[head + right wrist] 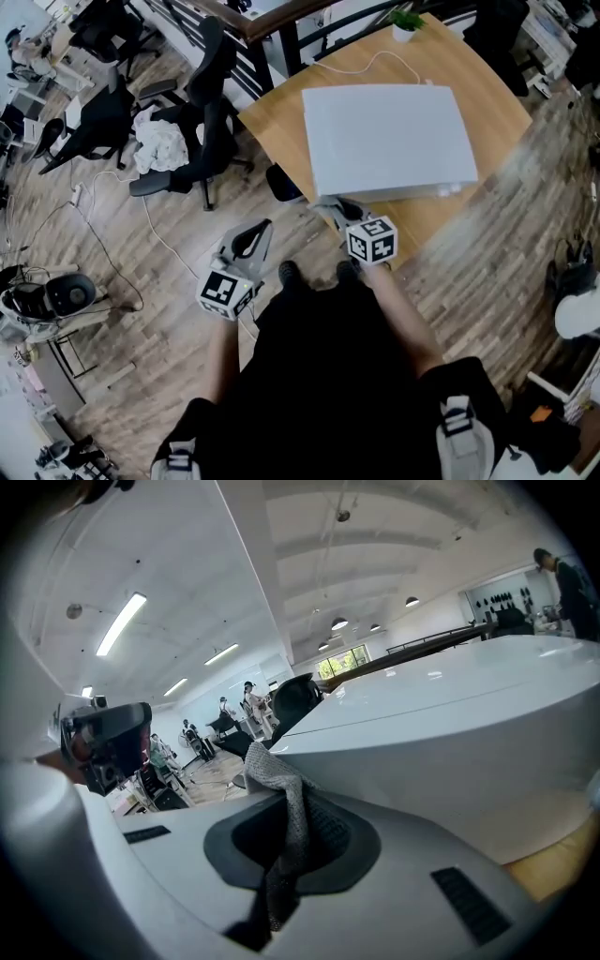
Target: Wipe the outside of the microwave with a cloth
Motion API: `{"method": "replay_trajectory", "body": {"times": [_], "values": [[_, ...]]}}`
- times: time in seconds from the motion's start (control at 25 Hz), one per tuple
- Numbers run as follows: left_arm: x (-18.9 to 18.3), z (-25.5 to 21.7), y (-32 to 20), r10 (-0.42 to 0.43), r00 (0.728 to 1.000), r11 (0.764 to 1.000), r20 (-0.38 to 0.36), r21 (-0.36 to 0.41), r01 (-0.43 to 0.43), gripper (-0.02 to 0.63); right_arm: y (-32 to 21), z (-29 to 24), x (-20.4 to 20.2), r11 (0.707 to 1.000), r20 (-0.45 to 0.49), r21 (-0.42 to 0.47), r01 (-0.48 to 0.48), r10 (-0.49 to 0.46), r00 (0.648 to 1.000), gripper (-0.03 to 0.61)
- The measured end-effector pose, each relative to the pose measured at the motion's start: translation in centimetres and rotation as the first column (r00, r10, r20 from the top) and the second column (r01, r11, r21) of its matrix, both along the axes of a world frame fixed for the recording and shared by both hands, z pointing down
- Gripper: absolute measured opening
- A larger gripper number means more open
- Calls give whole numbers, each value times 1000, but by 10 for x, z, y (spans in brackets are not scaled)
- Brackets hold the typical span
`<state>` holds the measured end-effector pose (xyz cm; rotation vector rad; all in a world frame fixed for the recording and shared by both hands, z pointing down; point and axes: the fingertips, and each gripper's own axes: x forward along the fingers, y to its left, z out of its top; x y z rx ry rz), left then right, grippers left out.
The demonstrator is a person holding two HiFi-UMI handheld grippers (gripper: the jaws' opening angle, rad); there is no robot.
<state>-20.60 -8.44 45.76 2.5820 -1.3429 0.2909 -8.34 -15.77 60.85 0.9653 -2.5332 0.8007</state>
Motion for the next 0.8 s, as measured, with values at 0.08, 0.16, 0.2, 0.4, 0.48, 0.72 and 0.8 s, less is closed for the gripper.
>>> {"method": "replay_trajectory", "body": {"times": [0.08, 0.16, 0.2, 0.4, 0.48, 0.72, 0.8], "values": [[3, 0, -2, 5, 1000, 1000, -4, 3, -5, 2, -1, -1, 2, 1000, 4, 2, 0, 0, 1000, 14], [7, -1, -3, 10, 1000, 1000, -6, 5, -10, 2, -1, -1, 5, 1000, 8, 3, -2, 2, 1000, 14], [8, -2, -3, 12, 1000, 1000, -6, 6, -11, 2, -2, -2, 6, 1000, 10, 4, -3, 3, 1000, 14], [20, 1, -4, 19, 1000, 1000, -8, 6, -19, 2, -5, -1, 19, 1000, 13, 4, -13, 13, 1000, 14], [25, 2, -4, 22, 1000, 1000, -7, 8, -22, 2, -6, 1, 27, 1000, 12, 1, -22, 22, 1000, 14], [39, -4, -4, 20, 1000, 1000, -5, 9, -20, 2, -11, -5, 52, 999, 11, 4, -45, 45, 999, 14], [44, -5, -5, 22, 1000, 1000, -4, 9, -22, 2, -14, -6, 62, 998, 15, 3, -57, 57, 998, 14]]}}
